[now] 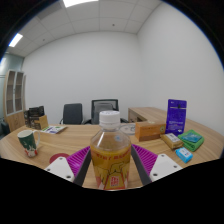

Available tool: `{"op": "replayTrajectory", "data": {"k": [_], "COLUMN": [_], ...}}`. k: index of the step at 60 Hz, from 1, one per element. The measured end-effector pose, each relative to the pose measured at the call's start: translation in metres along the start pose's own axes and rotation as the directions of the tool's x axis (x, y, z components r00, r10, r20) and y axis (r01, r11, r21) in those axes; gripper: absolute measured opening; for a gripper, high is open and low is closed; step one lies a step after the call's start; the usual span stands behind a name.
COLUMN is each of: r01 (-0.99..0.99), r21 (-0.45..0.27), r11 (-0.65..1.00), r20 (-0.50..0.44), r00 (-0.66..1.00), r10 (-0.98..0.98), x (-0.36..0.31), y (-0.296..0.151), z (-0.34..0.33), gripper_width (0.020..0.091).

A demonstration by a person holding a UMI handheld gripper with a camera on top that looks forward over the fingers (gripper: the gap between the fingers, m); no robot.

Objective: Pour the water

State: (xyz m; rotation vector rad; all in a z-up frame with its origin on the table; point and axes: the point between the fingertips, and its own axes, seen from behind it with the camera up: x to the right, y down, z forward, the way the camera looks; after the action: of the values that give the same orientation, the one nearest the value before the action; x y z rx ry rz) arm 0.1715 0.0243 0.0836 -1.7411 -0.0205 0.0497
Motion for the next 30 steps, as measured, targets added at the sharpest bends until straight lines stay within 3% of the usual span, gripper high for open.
{"op": "replayTrajectory", "data": {"k": [2,3,5,14,22,30], "r01": [0.001,0.003,0.001,0.057,0.159,0.303], "r21": [-0.004,-0.010,0.005,0.054,0.041,0.059], "r11": [1.000,1.000,1.000,0.997,0.986,0.951], "r20": [-0.002,-0.005,-0.015,-0.088,-0.146,-0.170], "r00": [1.000,1.000,1.000,0.995,0.978,0.942], "r10": [-0.001,-0.003,-0.001,-0.052,-0.151,-0.289], "x": [0.001,0.001,0.006,0.011,0.008,-0.026], "y": [0.003,0.006,0.003,-0.002,-0.010,-0.054], "z": [0.005,0.007,0.009,0.003,-0.004,-0.016], "gripper_width": [0.0735,0.0592,0.0591,0.0457,0.0429,0.0429]}}
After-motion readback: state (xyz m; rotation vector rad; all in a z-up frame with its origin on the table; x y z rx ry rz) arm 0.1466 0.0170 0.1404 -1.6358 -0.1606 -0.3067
